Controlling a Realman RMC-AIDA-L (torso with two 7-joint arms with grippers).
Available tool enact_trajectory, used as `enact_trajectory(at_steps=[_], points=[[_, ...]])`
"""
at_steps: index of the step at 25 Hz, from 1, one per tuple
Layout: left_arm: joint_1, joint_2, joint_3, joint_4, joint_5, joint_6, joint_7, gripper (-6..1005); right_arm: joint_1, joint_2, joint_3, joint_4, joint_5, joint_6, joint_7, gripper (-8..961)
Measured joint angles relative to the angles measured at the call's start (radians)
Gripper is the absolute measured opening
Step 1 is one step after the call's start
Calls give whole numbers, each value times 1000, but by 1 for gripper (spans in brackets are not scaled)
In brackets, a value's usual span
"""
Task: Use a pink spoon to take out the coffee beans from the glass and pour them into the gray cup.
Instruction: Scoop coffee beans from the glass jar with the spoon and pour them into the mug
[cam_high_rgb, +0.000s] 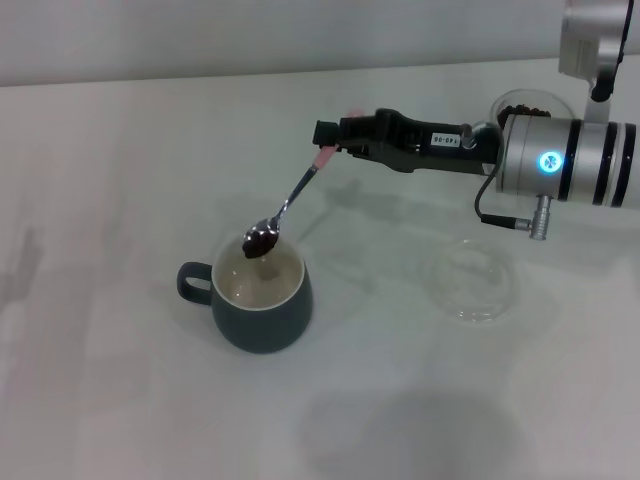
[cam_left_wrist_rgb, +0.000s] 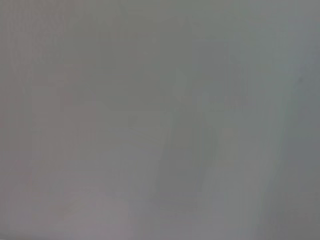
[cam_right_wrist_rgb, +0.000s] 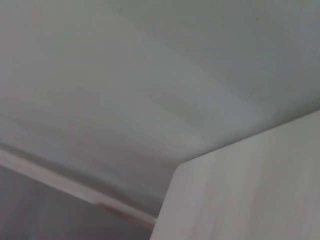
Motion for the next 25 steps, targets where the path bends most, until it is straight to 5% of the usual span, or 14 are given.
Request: enact_trajectory(at_steps=[12, 25], points=[[0, 0, 0, -22, 6, 3, 0, 880, -31, -3, -98, -30, 90, 37, -280, 151], [-4, 0, 0, -40, 6, 32, 1, 879, -63, -17, -38, -49, 122, 97, -357, 152]])
